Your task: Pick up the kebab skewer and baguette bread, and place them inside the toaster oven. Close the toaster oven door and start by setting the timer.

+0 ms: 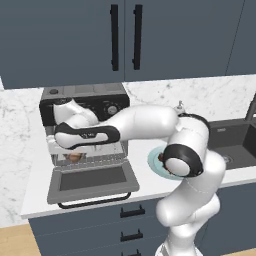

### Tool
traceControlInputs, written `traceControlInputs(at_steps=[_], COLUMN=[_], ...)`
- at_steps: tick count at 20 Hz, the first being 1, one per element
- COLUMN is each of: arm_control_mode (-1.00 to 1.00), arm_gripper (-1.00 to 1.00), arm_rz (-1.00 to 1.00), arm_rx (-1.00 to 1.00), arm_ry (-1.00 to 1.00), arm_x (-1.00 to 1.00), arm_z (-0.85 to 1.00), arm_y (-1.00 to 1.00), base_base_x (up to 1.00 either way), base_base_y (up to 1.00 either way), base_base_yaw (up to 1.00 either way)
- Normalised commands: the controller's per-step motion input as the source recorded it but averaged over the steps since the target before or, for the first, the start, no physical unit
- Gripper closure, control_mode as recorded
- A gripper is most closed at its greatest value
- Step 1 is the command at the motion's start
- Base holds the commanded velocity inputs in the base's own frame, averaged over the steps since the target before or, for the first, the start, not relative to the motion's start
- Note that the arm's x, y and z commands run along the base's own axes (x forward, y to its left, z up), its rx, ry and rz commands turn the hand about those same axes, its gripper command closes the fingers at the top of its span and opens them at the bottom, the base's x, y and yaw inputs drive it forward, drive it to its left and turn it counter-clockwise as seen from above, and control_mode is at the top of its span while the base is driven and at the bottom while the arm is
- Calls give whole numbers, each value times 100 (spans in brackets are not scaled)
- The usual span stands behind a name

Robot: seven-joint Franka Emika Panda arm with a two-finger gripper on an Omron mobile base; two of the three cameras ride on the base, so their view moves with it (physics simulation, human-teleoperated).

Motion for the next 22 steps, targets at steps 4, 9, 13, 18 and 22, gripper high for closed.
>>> traceControlInputs(at_steps=[4, 9, 13, 18, 22], arm_control_mode=[-100, -100, -100, -100, -100], arm_gripper=[-100, -100, -100, -100, -100], arm_rz=[0, 0, 1, 0, 0], arm_rx=[0, 0, 0, 0, 0], arm_ry=[0, 0, 0, 0, 0], arm_x=[-6, -3, -13, -60, -72], arm_z=[18, 38, 42, 17, 0], arm_y=[-40, -42, -33, -92, -100], base_base_x=[0, 0, 0, 0, 0], base_base_y=[0, 0, 0, 0, 0], base_base_yaw=[0, 0, 0, 0, 0])
